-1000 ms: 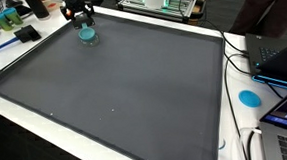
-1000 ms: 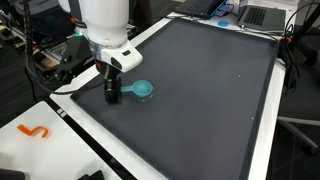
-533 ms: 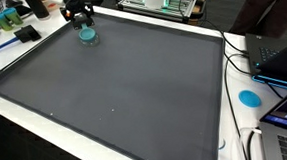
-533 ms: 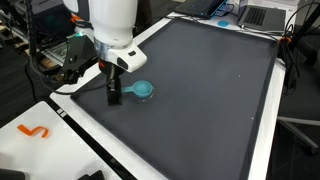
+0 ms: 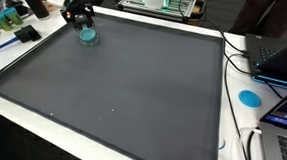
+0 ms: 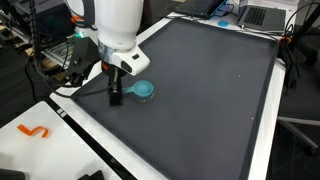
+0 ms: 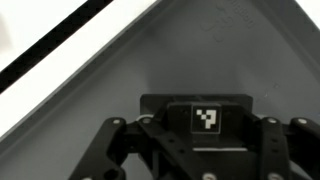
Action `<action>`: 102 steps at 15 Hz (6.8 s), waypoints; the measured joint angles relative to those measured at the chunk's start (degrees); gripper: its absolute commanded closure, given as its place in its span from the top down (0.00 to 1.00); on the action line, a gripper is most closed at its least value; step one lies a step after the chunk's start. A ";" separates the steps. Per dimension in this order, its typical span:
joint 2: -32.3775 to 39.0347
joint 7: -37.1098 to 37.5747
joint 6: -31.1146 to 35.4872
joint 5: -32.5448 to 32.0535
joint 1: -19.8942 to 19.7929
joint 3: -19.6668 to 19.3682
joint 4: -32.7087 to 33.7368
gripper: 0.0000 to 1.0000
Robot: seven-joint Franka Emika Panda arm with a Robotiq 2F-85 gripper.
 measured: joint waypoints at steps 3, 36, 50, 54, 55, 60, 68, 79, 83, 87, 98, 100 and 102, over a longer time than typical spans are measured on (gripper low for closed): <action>0.17 0.03 -0.86 -0.03 -0.01 -0.05 0.47 0.28; 2.33 0.10 -3.88 -2.22 0.71 0.64 2.58 0.28; 1.80 -0.08 -7.09 -0.90 0.54 1.17 3.90 0.28; 0.79 -1.18 -7.40 1.74 -0.03 1.33 3.79 0.28; 0.44 -1.44 -7.43 2.44 -0.22 1.35 3.71 0.28; -2.88 -2.82 -7.68 5.30 -0.92 1.35 3.42 0.28; -10.20 -1.34 -12.16 10.68 -0.39 2.12 3.27 0.28; -16.01 16.75 -13.37 11.09 4.59 5.52 3.18 0.28; -16.45 24.31 -13.37 8.58 6.74 7.34 2.95 0.28; -16.49 33.01 -13.37 3.63 8.83 9.06 1.96 0.28; -13.75 53.16 -13.28 -11.03 13.11 12.13 -0.09 0.28; -12.87 55.65 -13.28 -12.95 13.75 12.45 -0.35 0.28; -12.01 58.00 -13.28 -14.98 14.42 12.66 -0.61 0.28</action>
